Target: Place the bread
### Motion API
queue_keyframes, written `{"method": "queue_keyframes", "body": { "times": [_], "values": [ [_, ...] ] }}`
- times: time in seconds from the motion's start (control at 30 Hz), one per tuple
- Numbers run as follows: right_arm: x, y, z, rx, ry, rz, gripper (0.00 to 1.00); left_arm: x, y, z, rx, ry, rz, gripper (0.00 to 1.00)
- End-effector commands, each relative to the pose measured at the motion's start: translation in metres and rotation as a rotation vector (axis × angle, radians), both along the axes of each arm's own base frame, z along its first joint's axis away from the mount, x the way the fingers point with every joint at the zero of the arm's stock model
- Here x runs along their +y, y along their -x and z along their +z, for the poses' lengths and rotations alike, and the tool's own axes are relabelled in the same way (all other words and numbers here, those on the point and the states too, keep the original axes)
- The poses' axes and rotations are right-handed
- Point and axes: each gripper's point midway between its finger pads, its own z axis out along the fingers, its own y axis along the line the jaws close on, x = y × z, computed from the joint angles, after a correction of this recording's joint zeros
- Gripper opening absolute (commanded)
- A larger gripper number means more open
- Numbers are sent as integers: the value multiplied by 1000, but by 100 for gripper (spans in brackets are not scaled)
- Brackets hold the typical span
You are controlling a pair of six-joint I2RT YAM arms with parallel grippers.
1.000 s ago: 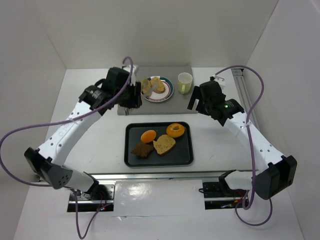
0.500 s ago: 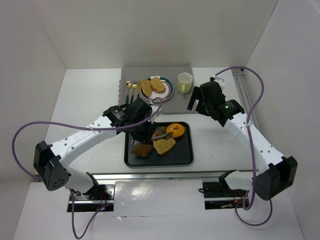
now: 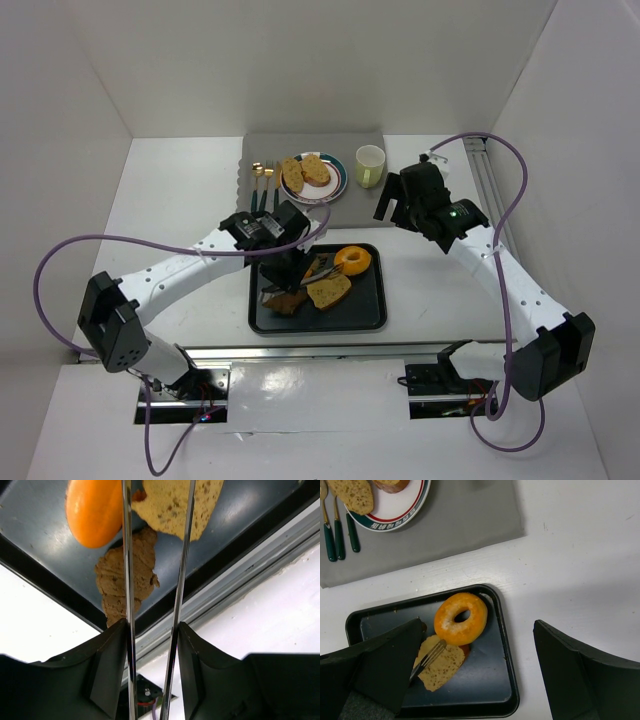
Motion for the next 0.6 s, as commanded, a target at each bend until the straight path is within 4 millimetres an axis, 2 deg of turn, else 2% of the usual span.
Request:
{"method": "queue_keyframes", "body": {
  "times": [0.0, 0.17, 0.37, 0.57],
  "values": [
    [4, -3, 8, -38, -19, 2, 99, 2, 10, -3, 63, -13, 15, 54],
    [6, -3, 5, -27, -21, 9, 99, 15, 13, 6, 41, -36, 77, 54],
    [9, -7, 5, -33, -30, 16, 99, 26, 12, 3, 66, -58, 139, 54],
    [15, -9, 0, -23, -33, 32, 99, 15, 27, 0, 152, -7, 90, 50]
  ]
}}
